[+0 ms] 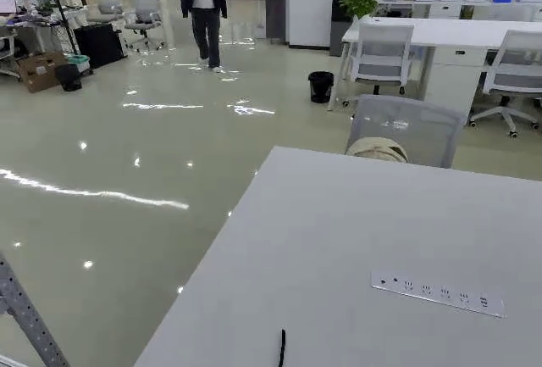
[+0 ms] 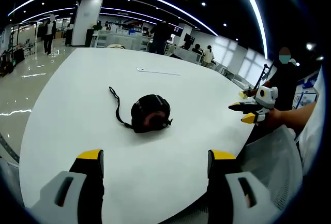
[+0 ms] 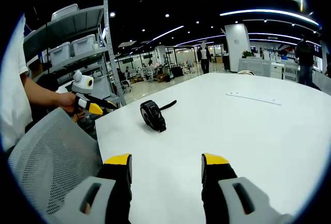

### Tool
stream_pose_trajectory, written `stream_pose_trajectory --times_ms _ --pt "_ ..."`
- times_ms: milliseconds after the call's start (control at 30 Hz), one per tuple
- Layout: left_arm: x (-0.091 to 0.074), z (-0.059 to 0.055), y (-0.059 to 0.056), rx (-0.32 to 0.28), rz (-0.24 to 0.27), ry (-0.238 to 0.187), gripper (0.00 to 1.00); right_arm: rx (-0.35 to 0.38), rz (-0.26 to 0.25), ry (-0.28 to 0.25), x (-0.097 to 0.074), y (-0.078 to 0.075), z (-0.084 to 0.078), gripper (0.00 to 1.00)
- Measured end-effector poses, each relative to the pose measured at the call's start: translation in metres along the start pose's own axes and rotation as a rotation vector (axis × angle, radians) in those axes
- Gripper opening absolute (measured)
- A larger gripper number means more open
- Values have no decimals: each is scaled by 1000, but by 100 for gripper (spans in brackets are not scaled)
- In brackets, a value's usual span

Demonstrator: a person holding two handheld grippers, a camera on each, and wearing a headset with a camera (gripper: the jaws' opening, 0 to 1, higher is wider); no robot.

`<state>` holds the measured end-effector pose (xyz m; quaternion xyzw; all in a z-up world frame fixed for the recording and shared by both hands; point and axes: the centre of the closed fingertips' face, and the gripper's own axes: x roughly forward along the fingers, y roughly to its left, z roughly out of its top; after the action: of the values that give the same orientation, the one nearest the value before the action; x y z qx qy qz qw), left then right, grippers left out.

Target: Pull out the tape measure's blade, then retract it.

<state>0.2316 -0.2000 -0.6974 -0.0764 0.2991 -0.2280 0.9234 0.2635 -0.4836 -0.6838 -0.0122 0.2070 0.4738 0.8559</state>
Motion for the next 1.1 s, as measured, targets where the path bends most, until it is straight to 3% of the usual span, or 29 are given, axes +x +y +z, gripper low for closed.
stream_pose_trajectory --times_ms 467,533,767,1100 --pt "-9 -5 4 -11 12 -8 83 2 -9 17 -12 3 -11 58" --pt "-11 -4 5 -17 15 -24 84 9 -14 20 -14 3 -13 58" --pt "-12 -12 7 -35 15 -20 84 9 -19 21 -19 4 -17 60" --pt "-13 -13 4 -35 12 -15 83 5 -28 24 -20 5 -19 61"
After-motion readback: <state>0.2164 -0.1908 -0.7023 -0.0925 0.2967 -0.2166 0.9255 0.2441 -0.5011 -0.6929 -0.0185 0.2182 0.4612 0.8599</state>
